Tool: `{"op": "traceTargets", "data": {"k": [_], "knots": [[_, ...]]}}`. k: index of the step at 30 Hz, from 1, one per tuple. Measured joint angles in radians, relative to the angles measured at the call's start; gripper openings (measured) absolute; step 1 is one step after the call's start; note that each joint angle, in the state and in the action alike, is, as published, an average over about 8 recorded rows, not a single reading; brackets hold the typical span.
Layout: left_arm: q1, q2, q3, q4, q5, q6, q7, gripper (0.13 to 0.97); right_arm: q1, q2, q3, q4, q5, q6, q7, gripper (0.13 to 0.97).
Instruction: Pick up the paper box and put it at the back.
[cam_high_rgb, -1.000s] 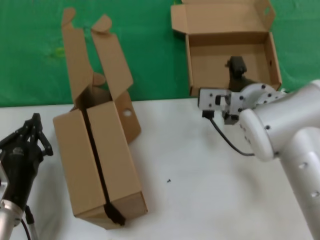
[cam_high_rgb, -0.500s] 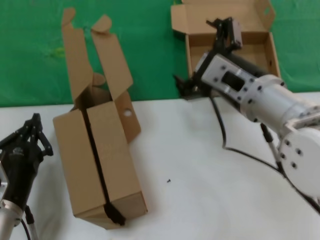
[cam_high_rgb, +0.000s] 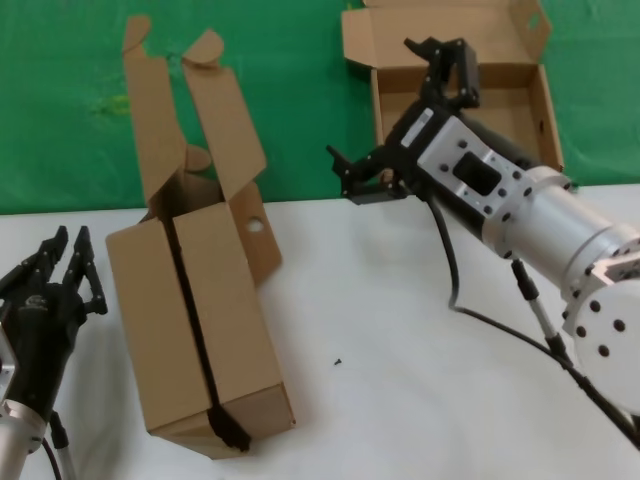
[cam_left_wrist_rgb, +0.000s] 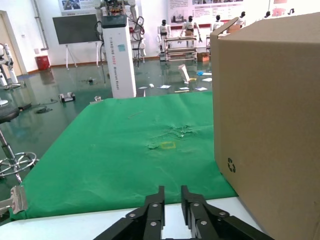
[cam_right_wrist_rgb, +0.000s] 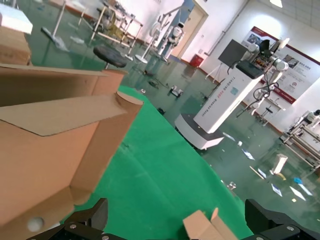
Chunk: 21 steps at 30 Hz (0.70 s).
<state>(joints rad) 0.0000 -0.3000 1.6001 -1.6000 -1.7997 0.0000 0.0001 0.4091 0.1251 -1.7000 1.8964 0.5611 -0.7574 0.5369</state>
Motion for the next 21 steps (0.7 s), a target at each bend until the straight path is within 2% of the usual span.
{"op": "traceTargets", "data": {"k": [10, 18, 21], "knots": [[0.000, 0.000, 0.000, 0.000, 0.000, 0.000, 0.000, 0.259, -0.057, 0.024, 0.014, -0.041, 0.171, 0.105, -0.074, 0.966], [0.000, 0.000, 0.000, 0.000, 0.000, 0.000, 0.000, 0.425, -0.104, 0.044, 0.025, -0.075, 0.314, 0.192, -0.136, 0.966], [0.000, 0.000, 0.000, 0.000, 0.000, 0.000, 0.000, 0.425, -0.121, 0.052, 0.030, -0.088, 0.368, 0.225, -0.159, 0.966]]}}
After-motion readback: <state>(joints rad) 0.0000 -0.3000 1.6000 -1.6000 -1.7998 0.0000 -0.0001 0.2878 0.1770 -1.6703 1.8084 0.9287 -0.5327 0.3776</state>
